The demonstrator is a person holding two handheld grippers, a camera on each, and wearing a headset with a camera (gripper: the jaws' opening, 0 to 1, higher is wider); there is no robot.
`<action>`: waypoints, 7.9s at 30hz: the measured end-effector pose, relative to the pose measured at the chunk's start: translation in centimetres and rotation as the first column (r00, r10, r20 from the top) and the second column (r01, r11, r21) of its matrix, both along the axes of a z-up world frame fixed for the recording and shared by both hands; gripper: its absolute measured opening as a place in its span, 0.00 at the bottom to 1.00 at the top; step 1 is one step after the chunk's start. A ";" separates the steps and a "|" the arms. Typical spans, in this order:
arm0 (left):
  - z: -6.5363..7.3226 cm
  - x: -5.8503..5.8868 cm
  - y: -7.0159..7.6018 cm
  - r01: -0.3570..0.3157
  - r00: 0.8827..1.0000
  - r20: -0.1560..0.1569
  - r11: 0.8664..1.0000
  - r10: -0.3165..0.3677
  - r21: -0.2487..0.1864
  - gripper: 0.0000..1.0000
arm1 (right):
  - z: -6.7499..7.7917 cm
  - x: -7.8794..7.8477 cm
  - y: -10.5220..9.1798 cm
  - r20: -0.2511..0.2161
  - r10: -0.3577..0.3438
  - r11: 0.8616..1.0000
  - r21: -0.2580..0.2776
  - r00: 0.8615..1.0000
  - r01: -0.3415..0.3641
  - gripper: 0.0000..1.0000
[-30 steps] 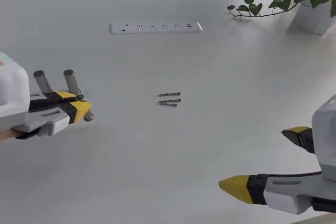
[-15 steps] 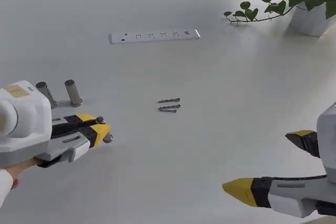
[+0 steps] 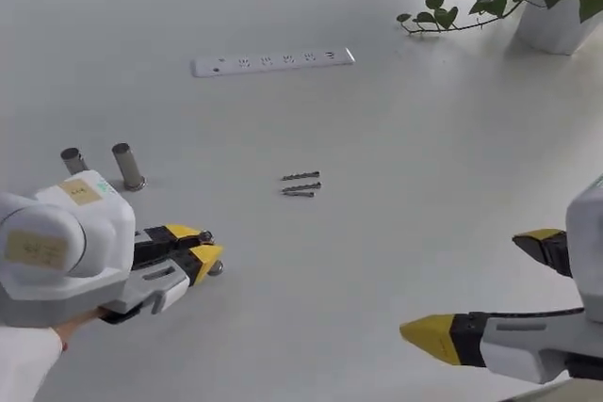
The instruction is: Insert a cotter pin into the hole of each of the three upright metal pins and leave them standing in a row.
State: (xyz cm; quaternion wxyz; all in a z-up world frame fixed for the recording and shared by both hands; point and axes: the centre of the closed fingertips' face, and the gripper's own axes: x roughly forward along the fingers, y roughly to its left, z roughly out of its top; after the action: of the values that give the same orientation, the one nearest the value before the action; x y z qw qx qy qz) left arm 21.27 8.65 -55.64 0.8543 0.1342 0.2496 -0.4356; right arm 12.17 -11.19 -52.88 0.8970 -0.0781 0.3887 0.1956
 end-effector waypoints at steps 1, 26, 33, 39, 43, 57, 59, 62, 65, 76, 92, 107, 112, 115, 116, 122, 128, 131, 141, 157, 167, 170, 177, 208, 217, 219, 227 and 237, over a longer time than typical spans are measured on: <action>-0.1 -0.1 -0.1 0.005 1.000 0.002 1.000 -0.005 0.006 0.07 | 0.0 0.0 0.0 0.000 -0.001 1.000 0.001 1.000 0.001 0.94; -1.3 -0.5 -0.4 -0.017 1.000 0.002 1.000 0.017 -0.009 0.07 | -0.1 -0.3 -0.2 -0.007 -0.005 1.000 -0.002 1.000 0.005 0.94; -0.3 -0.6 -0.5 -0.020 1.000 -0.003 0.998 0.020 -0.060 0.15 | -0.2 -0.2 0.4 -0.008 0.008 1.000 0.000 1.000 -0.008 0.94; 1.1 -1.0 -0.4 0.008 1.000 0.011 0.994 -0.006 -0.109 0.32 | 0.0 0.0 0.8 -0.006 0.021 1.000 -0.001 1.000 -0.021 0.94; 2.0 -1.8 0.0 0.041 0.999 0.012 0.991 -0.040 -0.127 0.45 | 0.1 0.0 0.7 -0.006 0.025 1.000 -0.006 1.000 -0.025 0.94; 1.5 -6.4 2.8 0.059 0.991 -0.112 0.982 -0.080 -0.177 0.99 | 0.4 1.0 1.3 0.001 0.047 0.999 -0.013 0.999 -0.047 0.92; 1.9 -6.6 2.9 0.052 0.991 -0.115 0.982 -0.074 -0.184 0.99 | 0.6 1.2 1.4 0.006 0.055 0.998 -0.014 0.998 -0.055 0.91; 2.2 -6.7 3.1 0.039 0.992 -0.113 0.982 -0.061 -0.186 0.99 | 0.7 1.7 1.5 0.016 0.068 0.998 -0.014 0.998 -0.068 0.88; 2.4 -6.6 3.4 0.024 0.994 -0.104 0.982 -0.044 -0.187 0.99 | 0.9 2.3 1.6 0.031 0.091 0.996 -0.021 0.995 -0.091 0.85; 3.3 -6.3 3.8 -0.005 0.995 -0.098 0.977 -0.016 -0.212 0.99 | 2.1 6.9 2.9 0.115 0.212 0.977 -0.031 0.970 -0.210 0.62; 3.5 -5.9 5.0 -0.070 0.993 -0.106 0.971 0.047 -0.229 0.99 | -0.8 13.0 8.3 0.082 0.449 0.893 -0.010 0.890 -0.449 0.38; 2.1 -6.2 5.8 -0.118 0.984 -0.154 0.968 0.085 -0.221 0.99 | -6.2 16.3 9.9 -0.020 0.594 0.803 -0.034 0.804 -0.595 0.16; 1.9 -6.1 6.1 -0.135 0.982 -0.157 0.967 0.102 -0.216 0.99 | -6.9 16.7 10.2 -0.042 0.610 0.790 -0.040 0.791 -0.611 0.14; 1.9 -6.2 6.1 -0.143 0.981 -0.163 0.966 0.108 -0.215 0.99 | -7.1 17.2 10.4 -0.041 0.617 0.784 -0.055 0.786 -0.618 0.11; 1.8 -6.2 6.1 -0.144 0.980 -0.162 0.967 0.111 -0.210 0.99 | -7.1 17.3 10.3 -0.043 0.622 0.779 -0.067 0.782 -0.623 0.10; 1.6 -6.3 6.1 -0.143 0.980 -0.166 0.969 0.110 -0.201 0.99 | -8.6 17.8 9.6 -0.085 0.634 0.763 -0.095 0.769 -0.640 0.05; 1.6 -6.3 6.1 -0.143 0.980 -0.166 0.969 0.111 -0.199 0.99 | -8.5 17.4 10.1 -0.075 0.686 0.712 -0.137 0.724 -0.689 0.00; 1.6 -6.3 6.0 -0.142 0.981 -0.162 0.970 0.111 -0.197 0.99 | -8.5 17.5 10.0 -0.077 0.702 0.691 -0.165 0.708 -0.703 0.00; 2.3 -6.3 6.2 -0.150 0.981 -0.149 0.967 0.121 -0.204 0.97 | -8.2 16.6 11.0 -0.102 0.749 0.621 -0.235 0.655 -0.747 0.00; 5.3 -4.7 5.8 -0.167 0.983 -0.116 0.944 0.139 -0.285 0.89 | -1.6 15.0 13.3 0.105 0.760 0.646 -0.236 0.642 -0.726 0.00; 8.6 -2.5 2.9 -0.157 0.982 -0.164 0.885 0.093 -0.438 0.74 | 2.6 12.2 14.5 0.236 0.813 0.580 -0.399 0.532 -0.710 0.00; 9.2 -2.0 2.4 -0.184 0.974 -0.207 0.856 0.092 -0.483 0.67 | 3.2 11.4 14.8 0.242 0.831 0.553 -0.451 0.501 -0.700 0.00; 9.7 -1.2 0.9 -0.220 0.949 -0.312 0.820 0.054 -0.528 0.52 | 4.3 9.4 15.1 0.246 0.857 0.509 -0.539 0.452 -0.671 0.00; 8.7 -2.2 -4.4 -0.341 0.789 -0.607 0.752 -0.097 -0.564 0.02 | 5.7 6.4 15.6 0.265 0.863 0.491 -0.637 0.429 -0.594 0.00; 8.6 -2.3 -4.1 -0.369 0.766 -0.634 0.737 -0.103 -0.566 0.01 | 5.7 6.3 15.7 0.257 0.870 0.476 -0.656 0.421 -0.585 0.00; 8.6 -2.4 -4.1 -0.382 0.756 -0.646 0.730 -0.105 -0.566 0.01 | 5.8 6.3 15.7 0.258 0.869 0.479 -0.655 0.422 -0.585 0.00; 8.4 -2.5 -4.1 -0.404 0.740 -0.666 0.728 -0.095 -0.553 0.00 | 5.6 6.4 15.8 0.253 0.868 0.478 -0.657 0.427 -0.583 0.00; 8.1 -2.9 -4.2 -0.406 0.729 -0.678 0.740 -0.092 -0.537 0.00 | 5.3 6.2 15.9 0.262 0.859 0.496 -0.639 0.440 -0.587 0.00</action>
State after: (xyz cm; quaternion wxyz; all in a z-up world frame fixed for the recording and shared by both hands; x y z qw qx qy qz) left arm 18.40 4.47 -47.52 0.7338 -0.3608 0.3799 -0.4324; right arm 18.41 4.67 -47.61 0.7383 -0.5035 0.0694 0.4434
